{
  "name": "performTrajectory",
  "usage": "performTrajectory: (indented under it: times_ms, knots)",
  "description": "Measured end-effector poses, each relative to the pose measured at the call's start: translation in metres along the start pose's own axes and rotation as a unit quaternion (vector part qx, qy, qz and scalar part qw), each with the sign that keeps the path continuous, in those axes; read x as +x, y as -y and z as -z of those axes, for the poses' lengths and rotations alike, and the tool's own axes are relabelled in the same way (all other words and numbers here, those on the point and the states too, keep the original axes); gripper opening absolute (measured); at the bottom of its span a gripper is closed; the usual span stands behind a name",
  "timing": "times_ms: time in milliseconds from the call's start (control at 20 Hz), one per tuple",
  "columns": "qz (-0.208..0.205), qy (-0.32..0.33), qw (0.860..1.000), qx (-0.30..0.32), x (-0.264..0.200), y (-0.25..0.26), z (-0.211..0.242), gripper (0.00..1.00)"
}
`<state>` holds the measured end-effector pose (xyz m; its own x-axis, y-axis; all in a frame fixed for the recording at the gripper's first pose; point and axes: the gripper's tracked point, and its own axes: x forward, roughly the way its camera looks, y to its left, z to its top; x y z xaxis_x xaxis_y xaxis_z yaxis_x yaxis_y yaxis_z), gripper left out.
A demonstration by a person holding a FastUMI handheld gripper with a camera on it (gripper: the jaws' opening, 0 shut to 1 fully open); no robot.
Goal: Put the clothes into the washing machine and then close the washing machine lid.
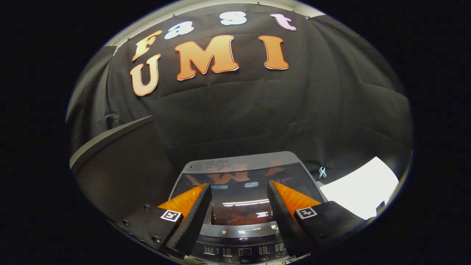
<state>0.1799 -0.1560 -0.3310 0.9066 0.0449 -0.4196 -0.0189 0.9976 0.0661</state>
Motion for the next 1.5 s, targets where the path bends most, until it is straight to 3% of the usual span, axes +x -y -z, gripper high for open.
performTrajectory:
  times_ms: [250, 550, 800, 1000, 1300, 1500]
  knots:
    - [0.017, 0.038, 0.999, -0.002, -0.016, 0.009, -0.036, 0.97]
    - [0.005, 0.078, 0.997, -0.022, -0.058, -0.001, -0.09, 0.97]
    - [-0.009, 0.111, 0.993, -0.031, -0.119, -0.022, -0.136, 0.97]
    - [-0.011, 0.141, 0.99, -0.002, -0.186, -0.035, -0.162, 0.98]
    - [-0.013, 0.169, 0.985, 0.029, -0.29, -0.057, -0.179, 0.98]
    - [0.008, 0.182, 0.983, 0.002, -0.335, -0.051, -0.184, 0.98]
